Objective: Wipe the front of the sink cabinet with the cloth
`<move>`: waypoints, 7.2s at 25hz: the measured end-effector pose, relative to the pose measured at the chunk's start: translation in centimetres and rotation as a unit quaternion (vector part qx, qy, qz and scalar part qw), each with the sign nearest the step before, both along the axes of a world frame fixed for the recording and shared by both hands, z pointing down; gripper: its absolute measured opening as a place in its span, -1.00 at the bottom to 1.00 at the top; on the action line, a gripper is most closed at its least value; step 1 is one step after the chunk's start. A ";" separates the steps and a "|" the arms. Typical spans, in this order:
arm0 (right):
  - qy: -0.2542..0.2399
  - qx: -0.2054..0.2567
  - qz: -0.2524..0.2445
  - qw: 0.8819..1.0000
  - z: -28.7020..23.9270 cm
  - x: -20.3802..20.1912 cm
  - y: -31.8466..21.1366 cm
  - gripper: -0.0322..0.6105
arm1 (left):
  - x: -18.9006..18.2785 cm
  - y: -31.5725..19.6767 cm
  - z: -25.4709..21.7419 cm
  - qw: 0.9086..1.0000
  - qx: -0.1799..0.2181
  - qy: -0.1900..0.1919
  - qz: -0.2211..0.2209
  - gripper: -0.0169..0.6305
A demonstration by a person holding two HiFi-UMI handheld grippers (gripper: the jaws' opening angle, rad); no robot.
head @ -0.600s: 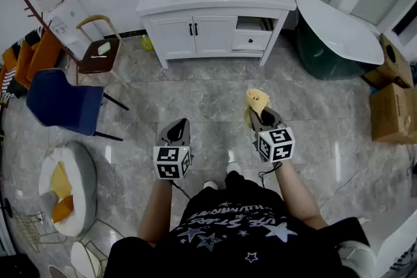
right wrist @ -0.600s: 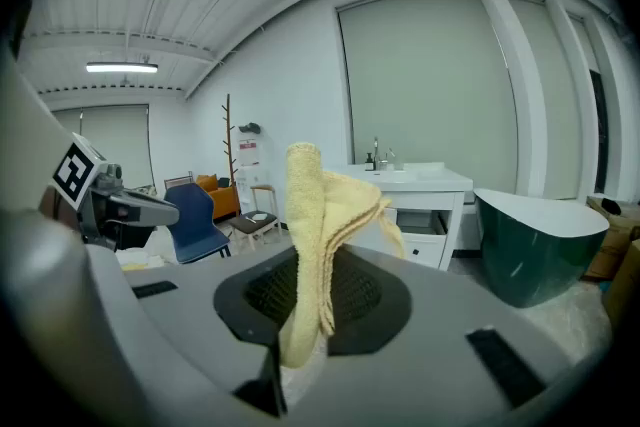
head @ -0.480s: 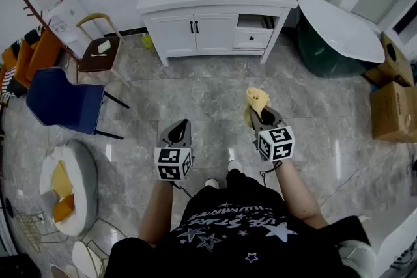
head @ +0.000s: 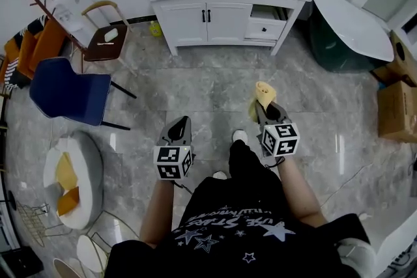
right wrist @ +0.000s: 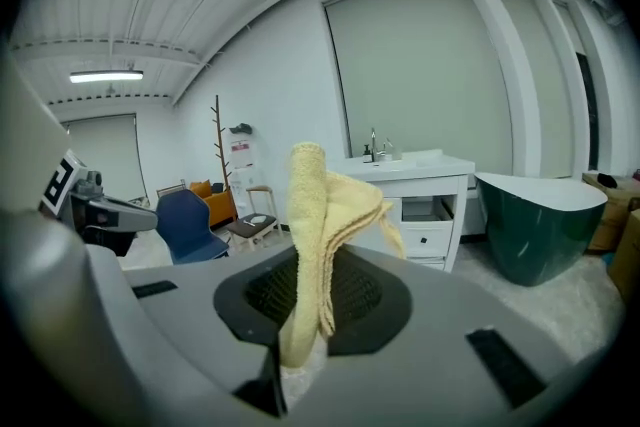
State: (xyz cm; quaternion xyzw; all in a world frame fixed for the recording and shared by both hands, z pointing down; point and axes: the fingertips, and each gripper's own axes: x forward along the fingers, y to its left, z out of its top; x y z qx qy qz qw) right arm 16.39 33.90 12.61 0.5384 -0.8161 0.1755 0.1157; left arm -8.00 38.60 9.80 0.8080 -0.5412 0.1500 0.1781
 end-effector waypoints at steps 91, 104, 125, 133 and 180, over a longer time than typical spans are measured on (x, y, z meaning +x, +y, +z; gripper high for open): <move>0.045 0.185 -0.053 0.980 29.7 -13.0 -69.1 -0.70 | -6.5 -67.4 31.5 0.980 0.194 0.049 0.013 -0.90; 0.022 0.175 0.070 0.982 31.0 -1.5 -68.9 -0.70 | -3.3 -70.5 33.0 0.981 0.176 0.041 0.076 -0.90; -0.013 0.148 0.104 0.983 33.8 2.6 -66.3 -0.70 | 0.2 -69.7 33.9 0.980 0.182 0.021 0.080 -0.90; -0.005 0.140 -0.036 0.989 36.5 -11.7 -67.5 -0.70 | -3.2 -69.0 36.5 0.984 0.165 0.003 0.062 -0.90; 0.029 0.126 -0.006 0.992 43.5 -6.5 -66.3 -0.70 | -0.6 -68.1 43.0 0.989 0.115 0.005 0.092 -0.90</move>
